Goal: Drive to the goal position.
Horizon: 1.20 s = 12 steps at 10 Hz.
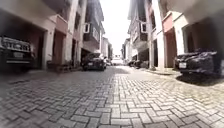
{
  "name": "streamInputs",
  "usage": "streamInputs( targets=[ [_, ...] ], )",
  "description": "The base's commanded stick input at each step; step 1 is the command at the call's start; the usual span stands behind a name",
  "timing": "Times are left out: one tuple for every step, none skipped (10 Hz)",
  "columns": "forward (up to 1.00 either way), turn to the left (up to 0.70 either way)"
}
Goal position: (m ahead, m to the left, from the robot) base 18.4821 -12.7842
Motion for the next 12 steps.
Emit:
streamInputs(
  targets=[
    [0.50,0.00],
    [0.50,0.00],
    [0.50,0.00],
    [0.50,0.00],
    [0.50,0.00],
    [0.50,0.00],
    [0.50,0.00],
    [0.50,0.00],
    [0.50,0.00],
    [0.50,0.00],
    [0.50,0.00],
    [0.50,0.00]
  ],
)
